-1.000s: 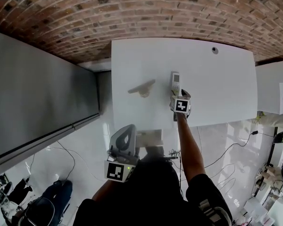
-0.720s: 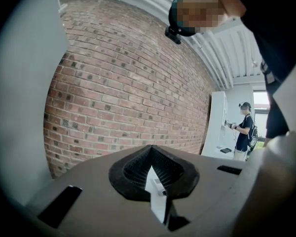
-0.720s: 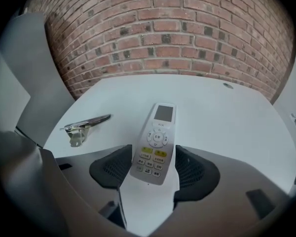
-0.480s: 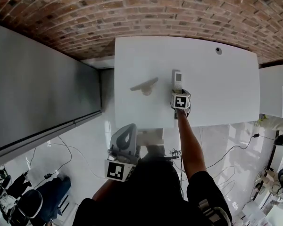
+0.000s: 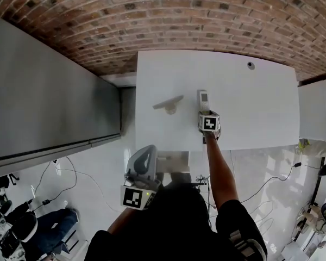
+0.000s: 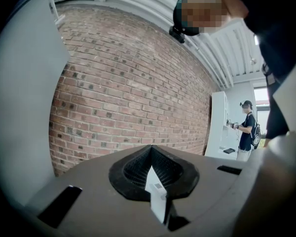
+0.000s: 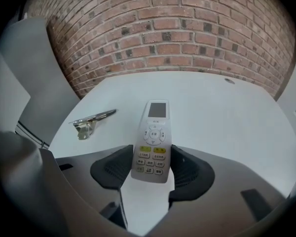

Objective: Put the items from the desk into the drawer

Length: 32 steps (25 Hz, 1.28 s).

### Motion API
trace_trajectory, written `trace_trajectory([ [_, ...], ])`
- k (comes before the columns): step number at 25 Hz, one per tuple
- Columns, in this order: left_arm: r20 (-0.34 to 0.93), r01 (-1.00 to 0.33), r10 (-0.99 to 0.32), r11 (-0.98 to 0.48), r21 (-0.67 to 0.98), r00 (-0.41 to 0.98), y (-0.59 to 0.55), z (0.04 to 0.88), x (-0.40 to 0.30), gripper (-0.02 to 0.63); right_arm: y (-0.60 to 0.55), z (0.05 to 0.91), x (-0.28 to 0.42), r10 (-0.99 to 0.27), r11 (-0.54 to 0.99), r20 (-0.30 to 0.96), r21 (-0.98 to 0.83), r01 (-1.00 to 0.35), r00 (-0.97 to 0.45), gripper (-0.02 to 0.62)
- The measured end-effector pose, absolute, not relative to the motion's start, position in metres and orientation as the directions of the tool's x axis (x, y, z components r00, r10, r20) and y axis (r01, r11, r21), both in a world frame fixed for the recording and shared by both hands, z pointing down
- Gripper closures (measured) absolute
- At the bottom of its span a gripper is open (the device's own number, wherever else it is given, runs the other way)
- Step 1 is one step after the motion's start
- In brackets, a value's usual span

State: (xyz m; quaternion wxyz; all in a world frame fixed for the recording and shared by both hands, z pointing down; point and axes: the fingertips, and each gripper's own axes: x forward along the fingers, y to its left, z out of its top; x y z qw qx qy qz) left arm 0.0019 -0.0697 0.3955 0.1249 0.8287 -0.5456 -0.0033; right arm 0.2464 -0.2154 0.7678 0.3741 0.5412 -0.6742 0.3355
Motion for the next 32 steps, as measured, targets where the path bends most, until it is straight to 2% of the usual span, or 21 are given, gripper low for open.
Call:
trace_trajectory([
  [8, 0.116, -0.922, -0.926, -0.335, 0.191, 0.36, -0.049, 0.381, 0.009, 0.603, -0.186, 0.744, 0.242, -0.518, 0.233, 0.826, -0.114, -0.966, -0.222, 0.364],
  [17, 0.076, -0.925, -0.932, -0.337, 0.175, 0.354, -0.029, 0.37, -0.003, 0.603, -0.138, 0.675, 0.214, -0.578, 0.349, 0.75, -0.13, -0.928, -0.322, 0.364],
  [25, 0.082, -0.891, -0.901, -0.403, 0.209, 0.427, -0.022, 0.389, -0.023, 0.603, -0.062, 0.64, 0.172, -0.578, 0.399, 0.727, -0.145, -0.905, -0.371, 0.364],
  [32, 0.099, -0.845, -0.853, -0.478, 0.241, 0.512, -0.015, 0.412, -0.039, 0.603, 0.004, 0.647, 0.15, -0.546, 0.346, 0.765, -0.166, -0.923, -0.342, 0.364],
])
